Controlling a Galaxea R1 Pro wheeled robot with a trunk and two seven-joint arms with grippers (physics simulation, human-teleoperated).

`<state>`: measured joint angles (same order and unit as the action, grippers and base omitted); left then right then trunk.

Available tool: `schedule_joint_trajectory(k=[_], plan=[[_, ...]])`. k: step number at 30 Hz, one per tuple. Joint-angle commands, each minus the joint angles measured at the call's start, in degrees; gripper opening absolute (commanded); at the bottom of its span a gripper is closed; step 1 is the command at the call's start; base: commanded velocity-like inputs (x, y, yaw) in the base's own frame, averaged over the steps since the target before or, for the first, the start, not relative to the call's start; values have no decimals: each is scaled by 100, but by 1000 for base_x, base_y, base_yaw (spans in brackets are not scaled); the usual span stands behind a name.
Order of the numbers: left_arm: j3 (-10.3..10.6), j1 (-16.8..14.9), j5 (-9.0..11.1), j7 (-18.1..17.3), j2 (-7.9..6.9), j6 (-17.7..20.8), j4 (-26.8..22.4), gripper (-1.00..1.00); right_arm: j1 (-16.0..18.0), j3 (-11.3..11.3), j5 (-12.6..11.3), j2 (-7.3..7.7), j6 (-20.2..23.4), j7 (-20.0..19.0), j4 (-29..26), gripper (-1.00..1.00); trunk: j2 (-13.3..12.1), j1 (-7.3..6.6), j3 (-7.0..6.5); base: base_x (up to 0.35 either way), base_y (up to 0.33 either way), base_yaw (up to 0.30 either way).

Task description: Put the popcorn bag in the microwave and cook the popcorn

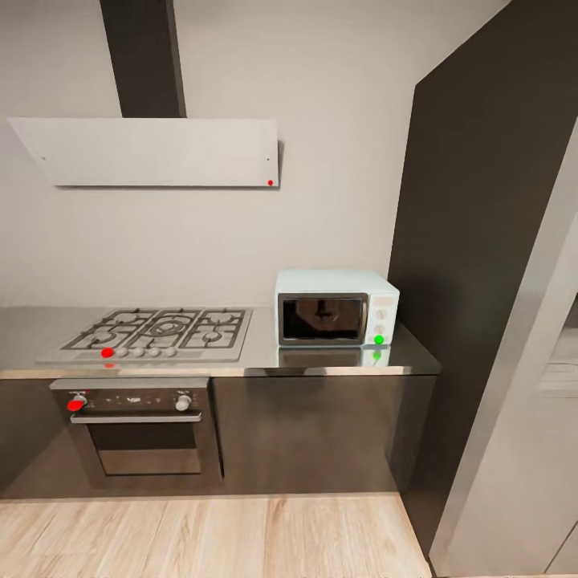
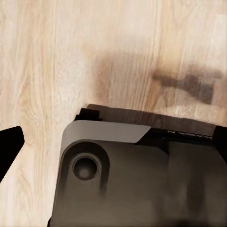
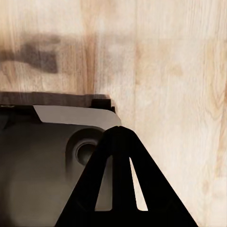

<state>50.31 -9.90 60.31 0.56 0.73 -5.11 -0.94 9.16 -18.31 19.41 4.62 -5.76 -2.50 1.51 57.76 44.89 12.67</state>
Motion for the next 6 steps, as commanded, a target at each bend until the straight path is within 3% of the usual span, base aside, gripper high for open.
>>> schedule_joint_trajectory(k=[1,6], plan=[[49,-5,48,6,-1,-16,7,100,7,-49,37,5,-31,-14,16,-100,5,0,7,0,0,0],[57,-8,43,6,6,-16,6,100,7,-49,38,6,-30,-14,16,-100,5,0,7,0,0,0]])
